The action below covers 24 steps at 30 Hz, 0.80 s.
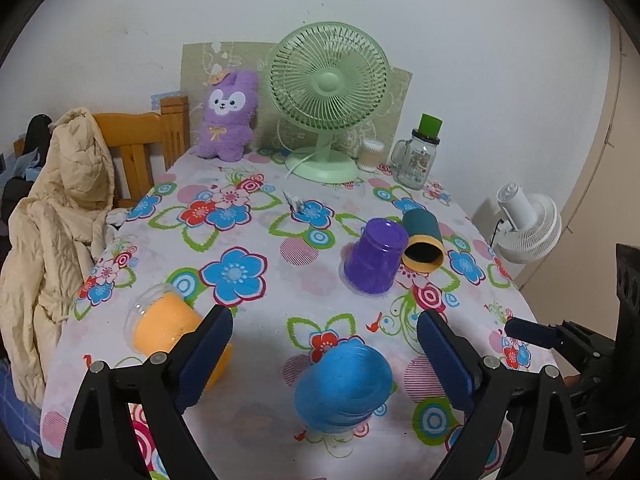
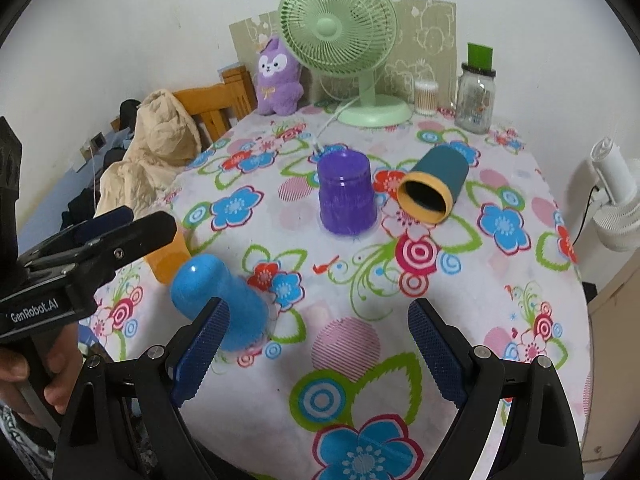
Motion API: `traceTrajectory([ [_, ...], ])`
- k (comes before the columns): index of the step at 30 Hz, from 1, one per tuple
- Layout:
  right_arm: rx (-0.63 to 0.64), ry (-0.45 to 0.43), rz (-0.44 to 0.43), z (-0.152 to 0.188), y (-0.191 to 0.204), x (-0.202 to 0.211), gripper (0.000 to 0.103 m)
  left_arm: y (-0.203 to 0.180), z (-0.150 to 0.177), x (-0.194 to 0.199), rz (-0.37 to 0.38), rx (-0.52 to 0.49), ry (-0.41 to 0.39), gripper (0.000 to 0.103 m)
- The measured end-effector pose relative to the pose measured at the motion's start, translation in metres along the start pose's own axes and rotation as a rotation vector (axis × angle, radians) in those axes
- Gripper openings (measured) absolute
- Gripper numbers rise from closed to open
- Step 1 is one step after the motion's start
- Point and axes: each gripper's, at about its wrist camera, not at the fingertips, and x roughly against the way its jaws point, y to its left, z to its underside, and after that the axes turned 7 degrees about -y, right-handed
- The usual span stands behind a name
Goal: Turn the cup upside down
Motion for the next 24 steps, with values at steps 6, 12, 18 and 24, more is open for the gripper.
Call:
traceTrajectory([
  [6,0.012,-0.042,0.032,-0.009,0.011,0.008,0.093,0.007,-0.001,0.007,0.000,0.005,-0.019,0.096],
  [12,0.007,-0.097,0.050,-0.017,0.019,0.018,0.093,0.017,-0.002,0.017,-0.005,0.024,-0.061,0.100],
  [18,0.014,-0.144,0.073,-0.023,0.031,0.026,0.094,0.025,-0.004,0.029,-0.024,0.021,-0.110,0.102],
  [24,0.032,-0.209,0.079,-0.028,0.043,0.037,0.096,0.034,-0.009,0.039,-0.036,0.023,-0.158,0.103],
])
